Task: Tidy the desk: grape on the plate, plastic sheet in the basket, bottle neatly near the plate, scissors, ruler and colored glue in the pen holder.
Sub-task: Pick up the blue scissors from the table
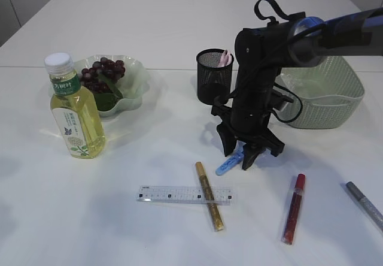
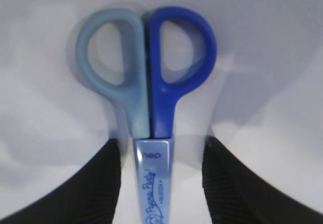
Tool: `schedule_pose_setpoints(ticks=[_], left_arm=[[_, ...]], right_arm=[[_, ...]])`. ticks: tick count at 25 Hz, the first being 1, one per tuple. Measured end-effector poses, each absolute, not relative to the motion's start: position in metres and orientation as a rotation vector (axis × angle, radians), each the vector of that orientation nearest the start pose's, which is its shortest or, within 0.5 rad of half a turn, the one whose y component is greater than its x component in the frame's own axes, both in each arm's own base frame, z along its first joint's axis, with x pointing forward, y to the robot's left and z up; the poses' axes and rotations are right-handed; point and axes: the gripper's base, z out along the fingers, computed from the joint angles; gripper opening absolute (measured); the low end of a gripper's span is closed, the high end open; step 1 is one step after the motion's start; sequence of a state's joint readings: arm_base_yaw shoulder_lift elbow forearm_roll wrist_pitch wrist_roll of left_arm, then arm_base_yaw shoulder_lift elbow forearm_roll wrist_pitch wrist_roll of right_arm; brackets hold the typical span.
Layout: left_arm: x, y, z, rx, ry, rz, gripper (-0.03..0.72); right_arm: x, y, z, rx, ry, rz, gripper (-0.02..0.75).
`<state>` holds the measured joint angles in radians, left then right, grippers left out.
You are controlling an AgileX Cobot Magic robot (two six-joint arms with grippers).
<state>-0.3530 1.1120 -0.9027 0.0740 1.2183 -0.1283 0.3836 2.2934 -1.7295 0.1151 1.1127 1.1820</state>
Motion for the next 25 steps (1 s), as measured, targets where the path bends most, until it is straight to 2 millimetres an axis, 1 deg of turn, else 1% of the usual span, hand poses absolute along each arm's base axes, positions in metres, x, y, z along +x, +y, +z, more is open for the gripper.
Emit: schedule_pose_setpoints(ticks=[5,8,13,18,22,25], left_arm=[[0.1728,-0.0569,0.2962,0.35,2.879,0.022,0.435],[0.1728,-0.0569,0.2962,0.35,2.879,0.022,0.435],[0.1727,-0.0569,0.2962,0.351,2.881,0.023,0.435],[0.1725,-0.0568,0.2961,0.351,2.883,0.023,0.435],[0.1725,-0.0568,0.2961,0.351,2.883,0.023,0.435],[0.1725,-0.0568,0.2961,0.351,2.883,0.023,0.435]], right_arm=[[0.4118,0.1764,0.1233,1.33,2.933,0.107,0.286],[0.412,0.176,0.1232,1.326,2.932,0.102,0.244],[0.4121,0.1756,0.1232,1.312,2.934,0.096,0.235],[0.4122,0.1754,0.1232,1.248,2.959,0.096,0.233],[0.4119,0.1751,0.1236,1.136,3.005,0.092,0.233],[0.4104,0.1746,0.1236,1.017,3.06,0.079,0.226]])
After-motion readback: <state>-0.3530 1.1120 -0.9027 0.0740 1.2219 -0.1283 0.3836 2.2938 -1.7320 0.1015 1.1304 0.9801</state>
